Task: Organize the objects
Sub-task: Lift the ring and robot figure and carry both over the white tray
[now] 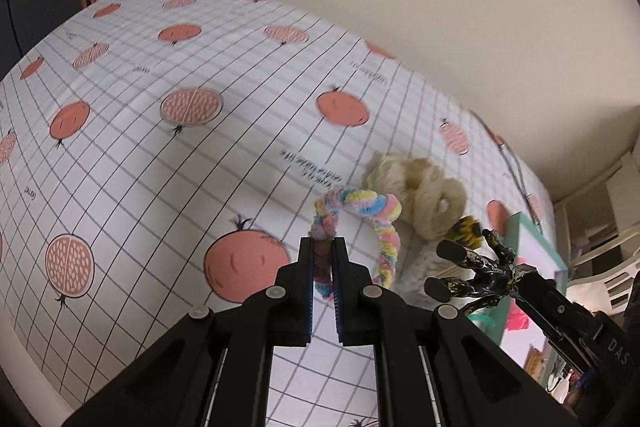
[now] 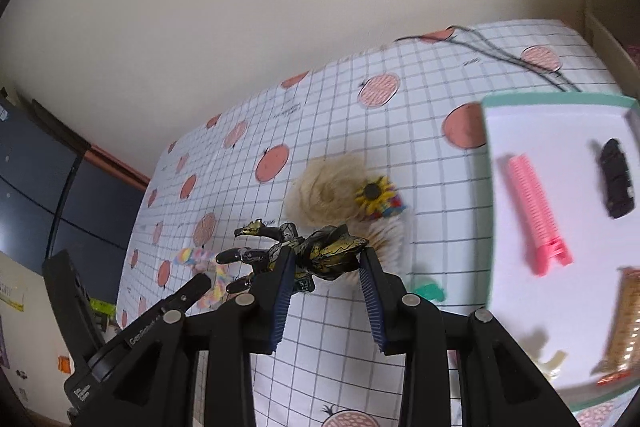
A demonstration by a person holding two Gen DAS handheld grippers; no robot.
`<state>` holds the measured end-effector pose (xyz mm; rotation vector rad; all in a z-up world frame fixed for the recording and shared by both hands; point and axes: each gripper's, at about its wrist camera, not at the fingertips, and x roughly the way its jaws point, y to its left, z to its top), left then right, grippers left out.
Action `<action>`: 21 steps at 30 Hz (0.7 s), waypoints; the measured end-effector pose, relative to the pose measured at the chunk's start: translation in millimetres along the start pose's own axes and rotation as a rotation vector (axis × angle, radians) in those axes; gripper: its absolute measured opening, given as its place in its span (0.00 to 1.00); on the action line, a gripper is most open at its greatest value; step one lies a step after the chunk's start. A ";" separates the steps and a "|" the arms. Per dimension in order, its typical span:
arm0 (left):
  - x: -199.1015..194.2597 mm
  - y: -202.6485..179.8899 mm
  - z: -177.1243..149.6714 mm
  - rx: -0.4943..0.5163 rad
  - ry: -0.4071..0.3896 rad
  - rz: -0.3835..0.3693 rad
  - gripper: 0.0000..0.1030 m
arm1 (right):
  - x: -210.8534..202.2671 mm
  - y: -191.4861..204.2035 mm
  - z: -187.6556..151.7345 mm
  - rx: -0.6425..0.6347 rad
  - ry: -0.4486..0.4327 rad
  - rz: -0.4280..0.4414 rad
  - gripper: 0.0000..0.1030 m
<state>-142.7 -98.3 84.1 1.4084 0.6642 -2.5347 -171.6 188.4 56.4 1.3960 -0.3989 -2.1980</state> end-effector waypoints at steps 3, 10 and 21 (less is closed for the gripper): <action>-4.5 -8.7 -1.6 0.011 -0.014 -0.023 0.08 | -12.0 -13.0 4.0 0.024 -0.020 -0.017 0.34; -8.4 -33.2 -7.8 0.045 -0.016 -0.073 0.08 | -36.4 -49.1 8.9 0.083 -0.061 -0.060 0.34; -0.1 -96.2 -33.5 0.145 0.006 -0.117 0.08 | -69.2 -106.9 11.9 0.175 -0.111 -0.114 0.34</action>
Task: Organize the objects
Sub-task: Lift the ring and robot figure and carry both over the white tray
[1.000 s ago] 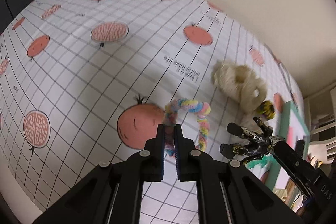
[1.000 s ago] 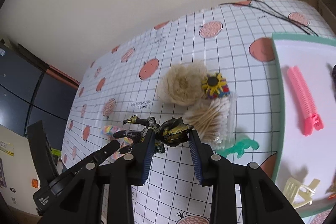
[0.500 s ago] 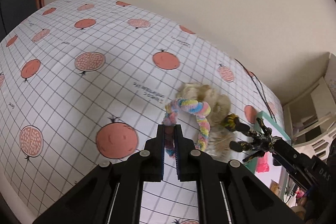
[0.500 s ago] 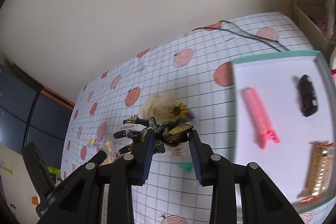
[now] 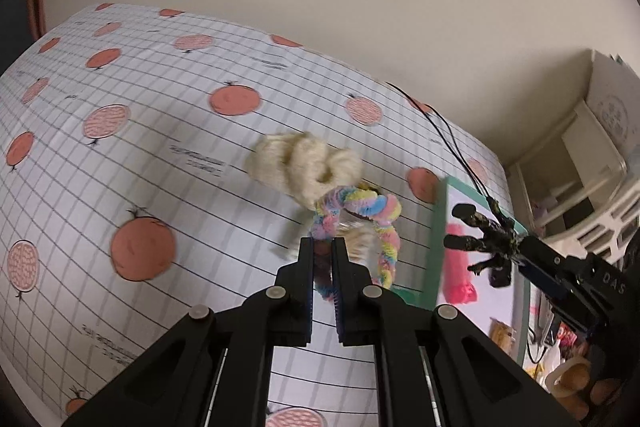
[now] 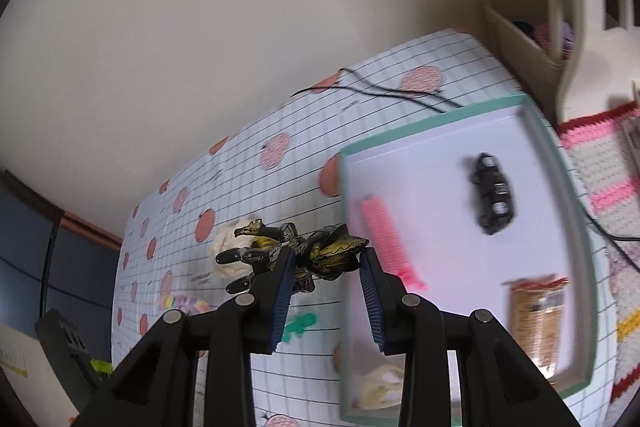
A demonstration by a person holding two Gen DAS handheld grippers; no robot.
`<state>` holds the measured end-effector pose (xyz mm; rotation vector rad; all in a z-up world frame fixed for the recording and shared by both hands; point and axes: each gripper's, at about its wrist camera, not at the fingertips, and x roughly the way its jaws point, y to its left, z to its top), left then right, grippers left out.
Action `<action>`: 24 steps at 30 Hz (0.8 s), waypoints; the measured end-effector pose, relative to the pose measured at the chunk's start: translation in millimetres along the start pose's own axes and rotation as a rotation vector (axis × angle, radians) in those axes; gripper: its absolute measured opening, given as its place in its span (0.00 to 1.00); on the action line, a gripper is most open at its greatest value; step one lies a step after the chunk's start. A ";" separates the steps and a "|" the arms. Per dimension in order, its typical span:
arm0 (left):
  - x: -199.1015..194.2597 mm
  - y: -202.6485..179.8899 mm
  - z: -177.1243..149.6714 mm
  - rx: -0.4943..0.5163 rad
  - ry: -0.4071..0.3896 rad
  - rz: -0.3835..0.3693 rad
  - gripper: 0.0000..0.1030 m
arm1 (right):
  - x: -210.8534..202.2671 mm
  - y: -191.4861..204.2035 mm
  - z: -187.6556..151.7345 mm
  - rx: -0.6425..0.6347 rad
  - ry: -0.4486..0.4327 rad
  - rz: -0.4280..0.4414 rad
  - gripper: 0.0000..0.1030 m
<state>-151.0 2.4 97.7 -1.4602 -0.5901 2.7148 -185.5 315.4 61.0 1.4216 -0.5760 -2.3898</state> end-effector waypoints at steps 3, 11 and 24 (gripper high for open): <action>4.4 -19.5 -7.3 0.030 0.011 -0.026 0.08 | -6.9 -16.5 4.0 0.027 -0.011 -0.016 0.34; 13.9 -78.7 -27.5 0.158 0.015 -0.097 0.08 | -16.6 -64.6 12.8 0.102 -0.025 -0.065 0.34; 40.8 -147.8 -59.9 0.317 0.045 -0.134 0.08 | -20.5 -107.1 15.0 0.166 -0.028 -0.125 0.34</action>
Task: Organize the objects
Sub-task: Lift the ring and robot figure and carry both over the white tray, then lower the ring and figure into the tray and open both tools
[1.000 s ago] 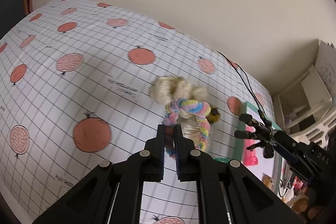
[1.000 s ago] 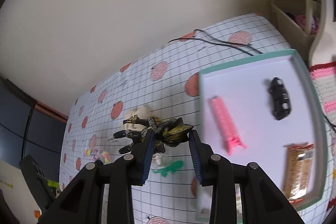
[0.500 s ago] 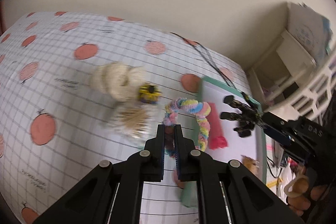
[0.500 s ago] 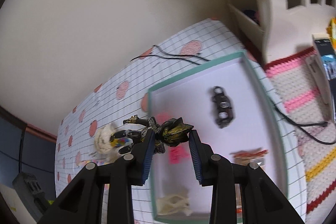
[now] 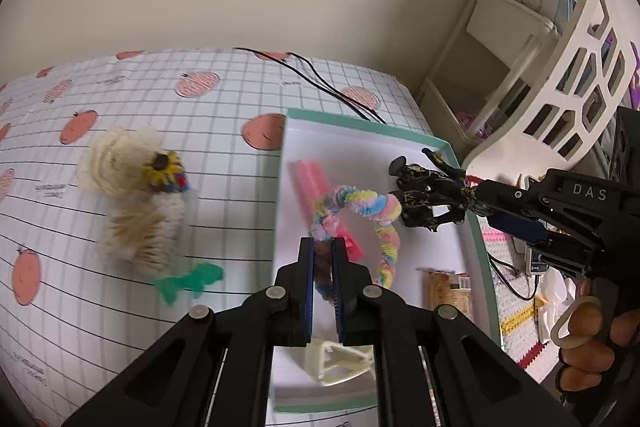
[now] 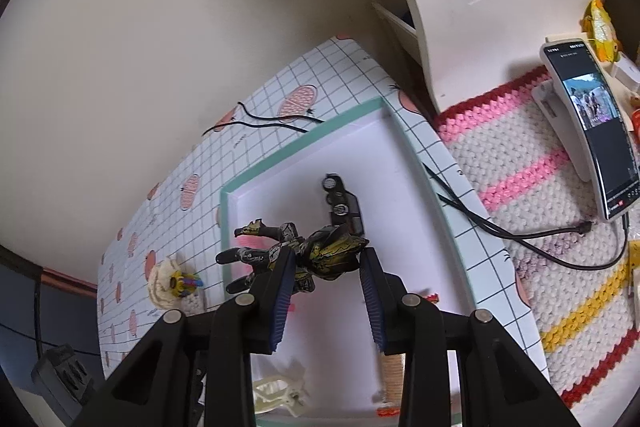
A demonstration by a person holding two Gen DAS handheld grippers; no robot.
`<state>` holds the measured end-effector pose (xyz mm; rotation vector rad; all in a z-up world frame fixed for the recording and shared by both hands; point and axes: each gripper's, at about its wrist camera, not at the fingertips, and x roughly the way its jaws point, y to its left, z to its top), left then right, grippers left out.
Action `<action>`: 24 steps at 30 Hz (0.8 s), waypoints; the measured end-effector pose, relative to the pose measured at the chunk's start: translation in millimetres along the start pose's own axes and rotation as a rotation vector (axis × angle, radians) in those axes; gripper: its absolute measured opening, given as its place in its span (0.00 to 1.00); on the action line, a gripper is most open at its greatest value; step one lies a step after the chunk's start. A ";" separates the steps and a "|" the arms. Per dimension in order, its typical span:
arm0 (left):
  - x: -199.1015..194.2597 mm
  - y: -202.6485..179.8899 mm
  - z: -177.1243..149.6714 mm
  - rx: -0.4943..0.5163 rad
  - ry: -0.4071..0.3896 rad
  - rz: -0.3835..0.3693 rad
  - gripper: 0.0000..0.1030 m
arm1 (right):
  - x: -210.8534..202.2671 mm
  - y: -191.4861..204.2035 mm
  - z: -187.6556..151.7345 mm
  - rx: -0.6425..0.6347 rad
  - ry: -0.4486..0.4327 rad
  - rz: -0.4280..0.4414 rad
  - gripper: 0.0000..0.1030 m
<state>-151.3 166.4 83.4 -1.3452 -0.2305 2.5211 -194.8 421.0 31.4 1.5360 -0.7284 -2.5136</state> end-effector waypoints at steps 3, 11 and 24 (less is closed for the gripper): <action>11.1 -6.6 -3.3 -0.002 0.023 -0.006 0.08 | 5.9 -0.3 -3.2 -0.013 0.007 -0.027 0.34; 33.2 -13.1 -14.4 -0.007 0.088 0.010 0.08 | 29.7 -7.8 -14.2 -0.011 0.063 -0.080 0.35; 50.4 -14.6 -21.9 -0.009 0.141 0.030 0.08 | 39.6 -16.0 -17.0 0.011 0.102 -0.093 0.35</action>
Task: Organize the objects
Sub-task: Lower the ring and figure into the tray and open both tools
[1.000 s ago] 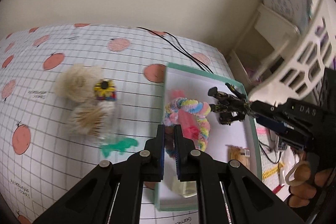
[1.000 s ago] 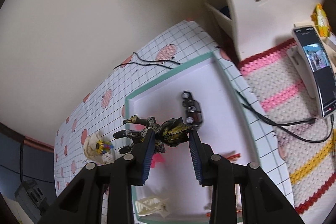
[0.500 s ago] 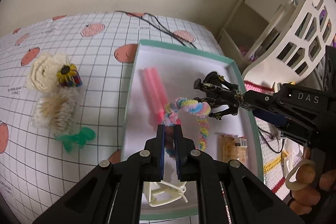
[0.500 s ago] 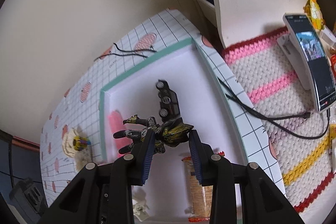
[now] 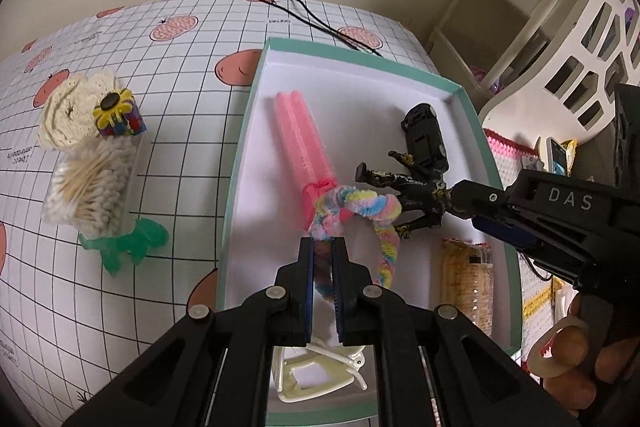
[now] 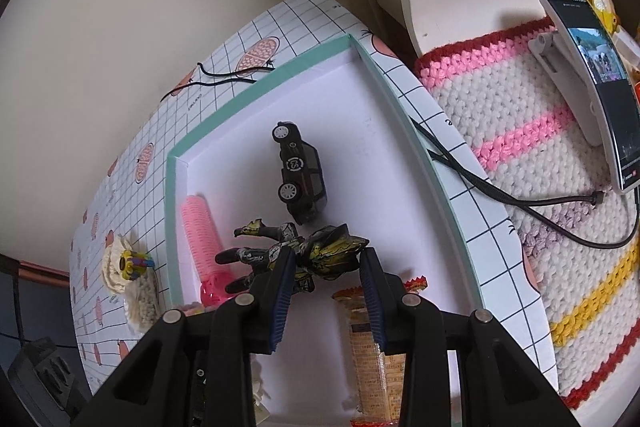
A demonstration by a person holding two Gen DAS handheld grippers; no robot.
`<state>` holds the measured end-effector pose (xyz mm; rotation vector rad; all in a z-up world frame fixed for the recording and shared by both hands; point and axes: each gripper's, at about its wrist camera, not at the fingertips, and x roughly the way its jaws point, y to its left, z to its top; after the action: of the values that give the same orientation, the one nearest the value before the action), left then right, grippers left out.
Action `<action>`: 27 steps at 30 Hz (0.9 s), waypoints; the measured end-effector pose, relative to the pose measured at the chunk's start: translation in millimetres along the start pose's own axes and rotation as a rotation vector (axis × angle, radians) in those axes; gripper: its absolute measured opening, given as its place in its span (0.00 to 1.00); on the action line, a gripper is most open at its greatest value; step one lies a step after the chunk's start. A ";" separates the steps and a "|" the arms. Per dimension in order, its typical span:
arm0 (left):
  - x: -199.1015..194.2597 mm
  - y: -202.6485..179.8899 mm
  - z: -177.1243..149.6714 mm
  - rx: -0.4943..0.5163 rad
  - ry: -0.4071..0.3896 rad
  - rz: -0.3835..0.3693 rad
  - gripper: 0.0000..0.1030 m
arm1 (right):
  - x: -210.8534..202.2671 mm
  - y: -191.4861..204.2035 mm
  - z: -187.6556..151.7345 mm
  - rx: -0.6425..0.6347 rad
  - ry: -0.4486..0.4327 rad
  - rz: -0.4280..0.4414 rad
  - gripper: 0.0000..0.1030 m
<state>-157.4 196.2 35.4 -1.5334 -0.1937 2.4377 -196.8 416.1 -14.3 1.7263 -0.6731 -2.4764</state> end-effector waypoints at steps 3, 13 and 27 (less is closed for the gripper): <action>1.1 -0.1 0.2 -0.003 0.009 -0.009 0.08 | 0.9 0.2 -0.4 0.001 0.008 -0.002 0.35; -2.4 3.5 1.6 -0.030 0.018 -0.034 0.10 | -12.6 15.3 1.6 -0.046 -0.021 -0.011 0.40; -43.0 33.6 19.3 -0.130 -0.093 -0.038 0.50 | -42.4 60.6 -2.3 -0.211 -0.114 -0.048 0.71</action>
<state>-161.8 152.3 72.8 -1.4533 -0.4021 2.5128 -191.1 372.6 45.2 1.5541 -0.3638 -2.5857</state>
